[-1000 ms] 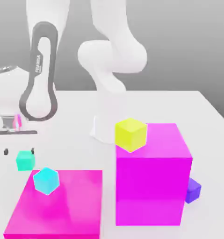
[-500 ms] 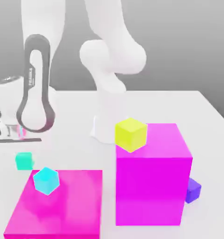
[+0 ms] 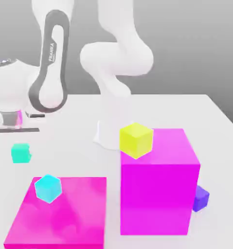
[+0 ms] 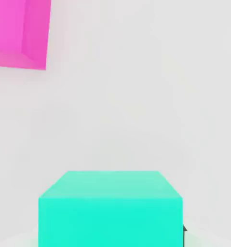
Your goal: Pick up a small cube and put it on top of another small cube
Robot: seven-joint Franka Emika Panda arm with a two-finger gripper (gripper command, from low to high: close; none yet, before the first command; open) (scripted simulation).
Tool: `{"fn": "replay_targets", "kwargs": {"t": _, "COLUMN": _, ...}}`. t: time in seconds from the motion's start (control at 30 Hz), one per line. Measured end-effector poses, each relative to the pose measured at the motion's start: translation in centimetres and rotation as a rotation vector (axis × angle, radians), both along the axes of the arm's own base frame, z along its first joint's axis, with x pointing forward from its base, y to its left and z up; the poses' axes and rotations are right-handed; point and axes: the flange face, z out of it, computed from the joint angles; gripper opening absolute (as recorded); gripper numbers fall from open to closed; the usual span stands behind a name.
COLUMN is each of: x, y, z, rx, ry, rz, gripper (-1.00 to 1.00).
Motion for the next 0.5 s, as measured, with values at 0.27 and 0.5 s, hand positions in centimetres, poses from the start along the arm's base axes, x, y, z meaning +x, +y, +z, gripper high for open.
{"fn": "replay_targets", "kwargs": {"t": 0.27, "x": 14.8, "y": 8.9, "z": 7.4, "rx": 0.114, "ry": -0.106, "rz": 0.565, "gripper": -1.00}}
{"fn": "replay_targets", "kwargs": {"t": 0.5, "x": 21.2, "y": 22.1, "z": 17.1, "rx": 0.133, "ry": -0.102, "rz": 1.174, "gripper": -1.00}}
